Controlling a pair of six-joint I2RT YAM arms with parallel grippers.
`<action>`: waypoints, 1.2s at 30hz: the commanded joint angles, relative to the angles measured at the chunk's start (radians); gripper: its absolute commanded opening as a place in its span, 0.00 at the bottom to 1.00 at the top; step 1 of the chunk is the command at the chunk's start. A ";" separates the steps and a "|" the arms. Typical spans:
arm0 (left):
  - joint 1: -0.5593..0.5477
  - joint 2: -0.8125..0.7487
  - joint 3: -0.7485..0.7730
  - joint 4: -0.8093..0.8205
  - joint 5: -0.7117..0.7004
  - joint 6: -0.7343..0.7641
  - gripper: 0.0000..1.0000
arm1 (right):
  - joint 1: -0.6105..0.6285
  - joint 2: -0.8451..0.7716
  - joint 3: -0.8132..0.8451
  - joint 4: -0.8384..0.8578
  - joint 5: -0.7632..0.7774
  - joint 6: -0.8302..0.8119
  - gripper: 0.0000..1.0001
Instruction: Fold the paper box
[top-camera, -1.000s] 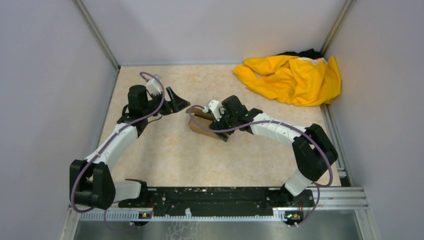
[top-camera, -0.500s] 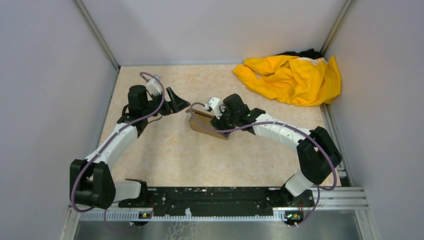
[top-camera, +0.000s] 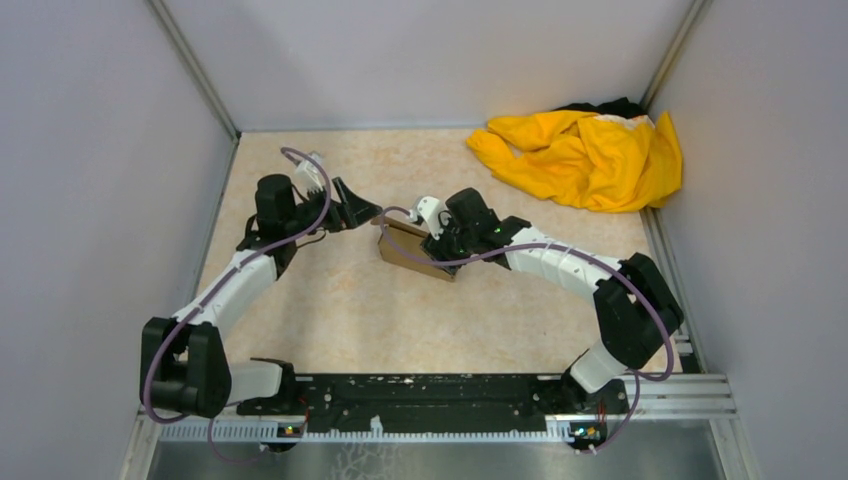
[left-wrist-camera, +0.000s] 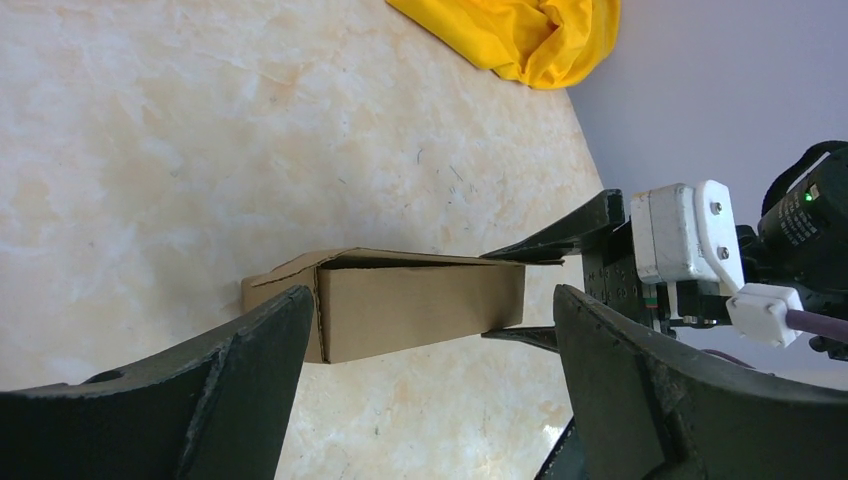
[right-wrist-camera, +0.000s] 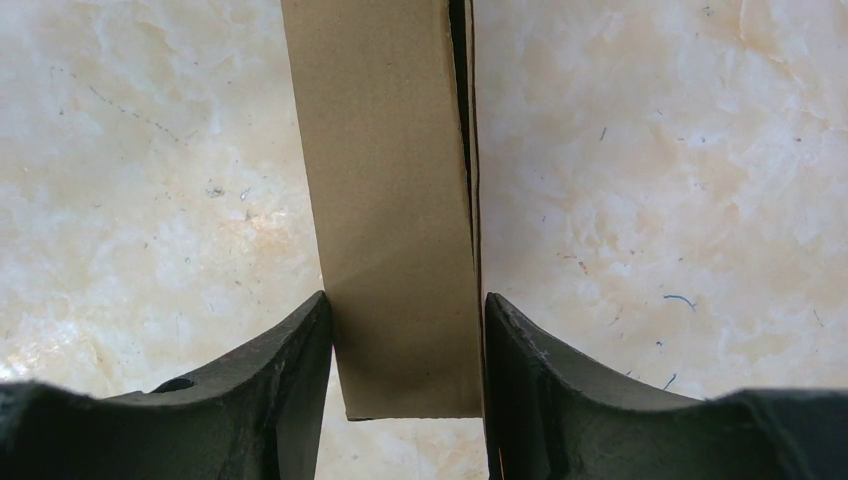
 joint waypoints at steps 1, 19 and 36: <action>0.007 -0.028 -0.042 0.081 0.032 0.018 0.92 | 0.009 -0.028 0.038 -0.016 -0.054 -0.026 0.33; -0.010 -0.251 -0.215 -0.009 -0.178 0.041 0.87 | 0.009 -0.089 0.085 -0.216 -0.161 -0.101 0.30; -0.140 -0.379 -0.417 0.146 -0.325 0.082 0.64 | 0.008 -0.075 0.137 -0.358 -0.271 -0.144 0.29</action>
